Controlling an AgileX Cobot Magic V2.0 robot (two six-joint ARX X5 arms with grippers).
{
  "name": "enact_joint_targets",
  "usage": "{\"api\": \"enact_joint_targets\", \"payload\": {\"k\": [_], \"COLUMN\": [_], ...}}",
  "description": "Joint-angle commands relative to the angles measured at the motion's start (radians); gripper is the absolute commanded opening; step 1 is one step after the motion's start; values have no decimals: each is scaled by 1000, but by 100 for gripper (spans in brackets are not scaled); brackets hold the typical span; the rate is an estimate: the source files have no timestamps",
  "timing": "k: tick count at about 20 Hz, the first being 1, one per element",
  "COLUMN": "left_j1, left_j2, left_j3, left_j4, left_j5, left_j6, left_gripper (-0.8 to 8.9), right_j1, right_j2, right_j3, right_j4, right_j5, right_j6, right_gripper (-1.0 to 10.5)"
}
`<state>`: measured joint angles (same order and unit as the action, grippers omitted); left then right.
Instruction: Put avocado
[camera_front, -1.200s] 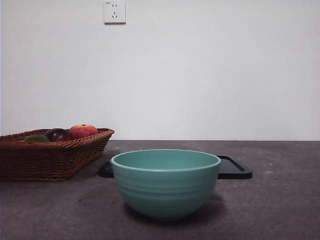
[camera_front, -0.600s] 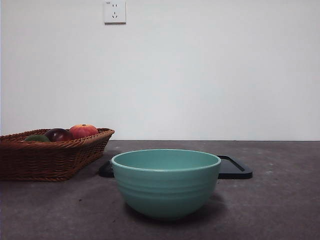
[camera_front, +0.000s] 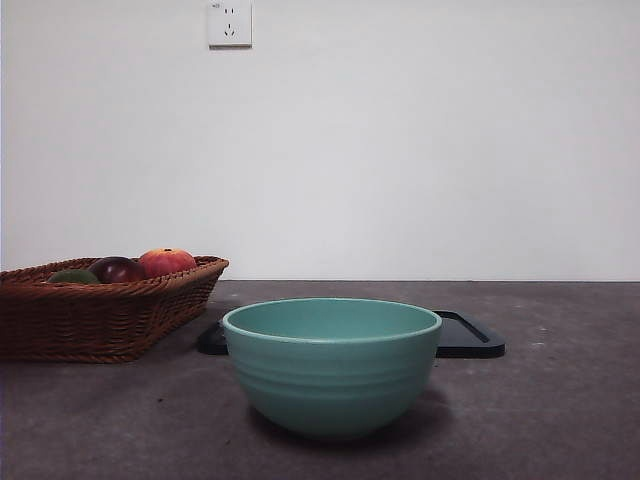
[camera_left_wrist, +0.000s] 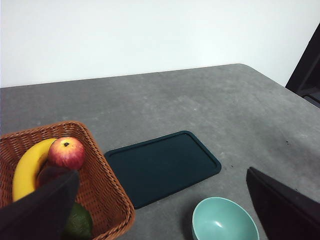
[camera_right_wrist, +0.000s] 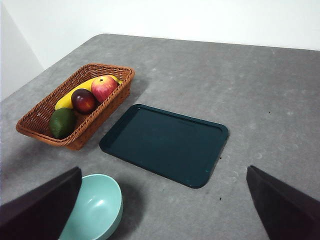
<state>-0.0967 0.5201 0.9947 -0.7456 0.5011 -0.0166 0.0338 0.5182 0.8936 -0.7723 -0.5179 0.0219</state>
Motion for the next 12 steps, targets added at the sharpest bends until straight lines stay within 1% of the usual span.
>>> {"api": "enact_joint_targets", "payload": {"k": [1,5,8,12], "left_j1": [-2,-2,-2,-2], "left_j2": [6,45,106,205], "left_j3": [21,21,21,21], "left_j4": [2,-3,4,18], "left_j5": [-7,-72,-118,-137], "left_j6": [2,-3,-2,-15], "left_gripper": [611,608,584,583], "right_j1": [3,3,3,3], "right_j2": [2,2,2,2], "right_j3": [14,14,14,14], "right_j4": [10,9,9,9], "right_j5": [2,2,2,2], "right_j6": [-8,-7,-7,-7], "right_gripper": [577,577,577,577]}}
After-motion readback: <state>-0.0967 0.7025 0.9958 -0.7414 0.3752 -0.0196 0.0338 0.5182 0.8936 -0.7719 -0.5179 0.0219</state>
